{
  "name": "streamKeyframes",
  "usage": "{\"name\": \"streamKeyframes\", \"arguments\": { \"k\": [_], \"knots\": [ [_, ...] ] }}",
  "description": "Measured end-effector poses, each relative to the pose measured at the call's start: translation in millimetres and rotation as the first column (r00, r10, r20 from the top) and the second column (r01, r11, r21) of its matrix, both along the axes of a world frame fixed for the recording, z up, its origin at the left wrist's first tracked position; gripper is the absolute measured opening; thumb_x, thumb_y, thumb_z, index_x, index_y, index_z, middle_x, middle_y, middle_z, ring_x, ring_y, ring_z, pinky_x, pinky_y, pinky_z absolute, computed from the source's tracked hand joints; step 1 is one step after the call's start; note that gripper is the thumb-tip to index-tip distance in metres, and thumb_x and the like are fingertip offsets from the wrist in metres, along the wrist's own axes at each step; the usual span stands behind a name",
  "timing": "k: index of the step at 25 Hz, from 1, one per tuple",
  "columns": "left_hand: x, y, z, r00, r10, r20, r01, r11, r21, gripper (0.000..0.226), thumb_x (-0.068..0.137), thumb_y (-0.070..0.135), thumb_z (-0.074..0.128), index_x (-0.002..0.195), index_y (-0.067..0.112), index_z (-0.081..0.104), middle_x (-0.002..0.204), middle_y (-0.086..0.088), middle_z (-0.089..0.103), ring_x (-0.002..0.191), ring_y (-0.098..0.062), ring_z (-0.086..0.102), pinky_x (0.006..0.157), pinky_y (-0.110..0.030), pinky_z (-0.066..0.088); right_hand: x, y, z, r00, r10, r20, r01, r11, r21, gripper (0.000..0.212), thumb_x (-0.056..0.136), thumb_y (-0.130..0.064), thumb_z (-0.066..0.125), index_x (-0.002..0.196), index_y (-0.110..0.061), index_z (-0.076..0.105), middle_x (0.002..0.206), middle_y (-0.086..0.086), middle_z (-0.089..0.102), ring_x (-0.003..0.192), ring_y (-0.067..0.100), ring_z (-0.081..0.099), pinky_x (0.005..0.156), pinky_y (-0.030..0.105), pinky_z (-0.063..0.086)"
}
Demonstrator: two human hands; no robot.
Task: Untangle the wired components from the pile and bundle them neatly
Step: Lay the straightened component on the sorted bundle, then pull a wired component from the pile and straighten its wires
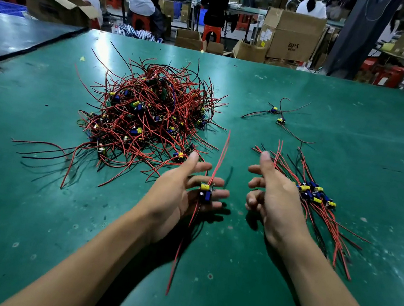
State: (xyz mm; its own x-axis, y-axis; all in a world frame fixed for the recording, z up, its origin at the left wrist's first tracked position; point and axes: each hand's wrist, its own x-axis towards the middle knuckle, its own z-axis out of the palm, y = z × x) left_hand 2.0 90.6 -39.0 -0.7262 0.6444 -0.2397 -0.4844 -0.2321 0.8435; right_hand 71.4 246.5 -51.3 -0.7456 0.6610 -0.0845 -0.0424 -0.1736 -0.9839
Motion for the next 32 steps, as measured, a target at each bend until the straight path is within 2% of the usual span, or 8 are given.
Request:
{"name": "streamKeyframes", "arguments": {
  "k": [3, 8, 13, 16, 18, 22, 25, 32],
  "knots": [
    [-2.4, 1.9, -1.8, 0.999, -0.003, 0.035, 0.000, 0.997, 0.080, 0.061, 0.098, 0.055, 0.033, 0.142, 0.014, 0.040, 0.128, -0.014, 0.063, 0.116, -0.032, 0.062, 0.104, -0.048, 0.045, 1.3, -21.8, -7.4, 0.991, 0.128, 0.031, -0.132, 0.961, 0.244, 0.026, 0.083, -0.047, 0.077, 0.080, -0.024, 0.066, 0.066, -0.006, 0.060, 0.051, 0.010, 0.050, 0.046, 0.025, 0.040],
    [-2.0, 4.8, -7.1, 0.998, -0.048, 0.041, 0.040, 0.985, 0.165, 0.067, 0.097, 0.058, 0.027, 0.152, 0.021, 0.027, 0.144, -0.001, 0.050, 0.125, -0.019, 0.056, 0.113, -0.043, 0.035, -5.5, -40.8, -13.1, 0.995, 0.092, 0.040, -0.098, 0.798, 0.594, 0.020, 0.080, -0.016, 0.081, 0.093, -0.019, 0.066, 0.085, -0.002, 0.072, 0.074, 0.013, 0.066, 0.070, 0.024, 0.053],
    [1.3, 4.4, -12.1, 0.955, 0.096, -0.280, -0.104, 0.994, -0.015, 0.031, 0.101, 0.025, 0.047, 0.129, 0.016, 0.057, 0.128, -0.005, 0.063, 0.114, -0.020, 0.063, 0.103, -0.043, 0.047, -1.7, -14.2, -9.6, 0.994, -0.087, 0.062, 0.018, 0.710, 0.704, 0.009, 0.083, -0.018, 0.076, 0.088, -0.020, 0.070, 0.079, -0.005, 0.070, 0.067, 0.011, 0.062, 0.068, 0.020, 0.049],
    [-6.9, -6.2, -15.6, 0.568, 0.127, -0.813, -0.452, 0.874, -0.180, 0.018, 0.093, 0.006, 0.061, 0.107, 0.013, 0.069, 0.102, 0.001, 0.069, 0.089, -0.013, 0.065, 0.084, -0.029, 0.054, 1.6, 5.1, -8.5, 0.973, -0.218, 0.077, 0.069, 0.593, 0.803, 0.005, 0.086, -0.021, 0.073, 0.088, -0.018, 0.069, 0.081, -0.001, 0.067, 0.069, 0.013, 0.057, 0.070, 0.024, 0.043],
    [-17.6, -13.8, -17.1, 0.354, 0.095, -0.930, -0.615, 0.773, -0.155, 0.020, 0.087, 0.002, 0.064, 0.102, 0.012, 0.070, 0.101, 0.000, 0.063, 0.082, -0.007, 0.059, 0.079, -0.015, 0.046, 4.9, 15.4, -9.3, 0.945, -0.311, 0.099, 0.094, 0.549, 0.831, 0.007, 0.088, -0.022, 0.070, 0.089, -0.016, 0.068, 0.089, 0.003, 0.065, 0.078, 0.019, 0.058, 0.076, 0.028, 0.043],
    [-37.3, -19.7, -22.6, 0.459, -0.016, -0.888, -0.688, 0.627, -0.366, 0.034, 0.086, 0.011, 0.066, 0.119, 0.015, 0.063, 0.116, -0.004, 0.058, 0.098, -0.021, 0.058, 0.095, -0.034, 0.047, 8.5, 14.4, -10.3, 0.867, -0.453, 0.207, -0.021, 0.383, 0.924, 0.020, 0.087, -0.028, 0.071, 0.105, -0.019, 0.067, 0.108, 0.005, 0.057, 0.104, 0.029, 0.055, 0.093, 0.041, 0.039],
    [-43.3, -22.5, -24.6, 0.511, -0.026, -0.859, -0.668, 0.617, -0.416, 0.029, 0.087, 0.018, 0.066, 0.116, 0.018, 0.065, 0.107, -0.002, 0.070, 0.094, -0.021, 0.063, 0.092, -0.035, 0.049, 6.9, -0.2, -9.5, 0.935, -0.329, 0.134, -0.038, 0.282, 0.959, 0.019, 0.086, -0.025, 0.073, 0.103, -0.017, 0.070, 0.104, 0.003, 0.061, 0.102, 0.027, 0.056, 0.091, 0.041, 0.040],
    [-23.9, -22.7, -9.2, 0.281, 0.130, -0.951, -0.733, 0.669, -0.125, 0.008, 0.088, 0.020, 0.070, 0.091, 0.018, 0.076, 0.082, 0.008, 0.074, 0.072, -0.004, 0.065, 0.075, -0.028, 0.053, 1.0, -12.6, -14.7, 0.990, -0.070, 0.121, -0.077, 0.449, 0.890, 0.012, 0.087, -0.021, 0.075, 0.098, -0.017, 0.074, 0.092, -0.002, 0.066, 0.083, 0.015, 0.059, 0.085, 0.038, 0.050]
  ]
}}
